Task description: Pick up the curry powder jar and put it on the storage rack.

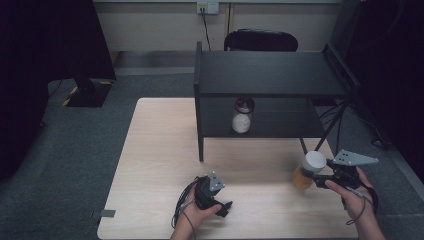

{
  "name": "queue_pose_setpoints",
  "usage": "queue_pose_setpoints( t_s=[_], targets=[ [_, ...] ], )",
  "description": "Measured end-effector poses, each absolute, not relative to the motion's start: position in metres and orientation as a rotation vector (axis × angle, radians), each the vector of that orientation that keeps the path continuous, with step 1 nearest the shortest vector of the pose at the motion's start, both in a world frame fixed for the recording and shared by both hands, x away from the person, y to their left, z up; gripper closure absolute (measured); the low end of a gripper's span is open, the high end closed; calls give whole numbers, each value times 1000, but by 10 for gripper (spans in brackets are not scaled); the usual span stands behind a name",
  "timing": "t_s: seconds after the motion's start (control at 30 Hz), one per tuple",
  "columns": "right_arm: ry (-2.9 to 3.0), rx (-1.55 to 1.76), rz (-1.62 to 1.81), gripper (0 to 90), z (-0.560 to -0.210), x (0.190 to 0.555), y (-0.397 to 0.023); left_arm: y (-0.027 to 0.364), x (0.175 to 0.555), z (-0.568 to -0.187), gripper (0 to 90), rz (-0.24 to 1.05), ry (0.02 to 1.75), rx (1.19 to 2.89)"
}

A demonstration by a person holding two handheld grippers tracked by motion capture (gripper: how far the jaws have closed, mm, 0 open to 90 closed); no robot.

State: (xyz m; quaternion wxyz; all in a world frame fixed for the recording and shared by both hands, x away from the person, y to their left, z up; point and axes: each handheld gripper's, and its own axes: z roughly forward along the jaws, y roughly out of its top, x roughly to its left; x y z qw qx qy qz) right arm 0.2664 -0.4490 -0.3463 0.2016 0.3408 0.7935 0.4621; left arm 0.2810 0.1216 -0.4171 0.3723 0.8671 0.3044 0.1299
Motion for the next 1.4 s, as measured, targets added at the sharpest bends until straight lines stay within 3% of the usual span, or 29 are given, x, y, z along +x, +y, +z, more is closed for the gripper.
queue_pose_setpoints(
  t_s=[1.4],
  targets=[
    [2279,851,1372,351,-269,288,-449,122,281,-417,1,333,780,2223]
  ],
)
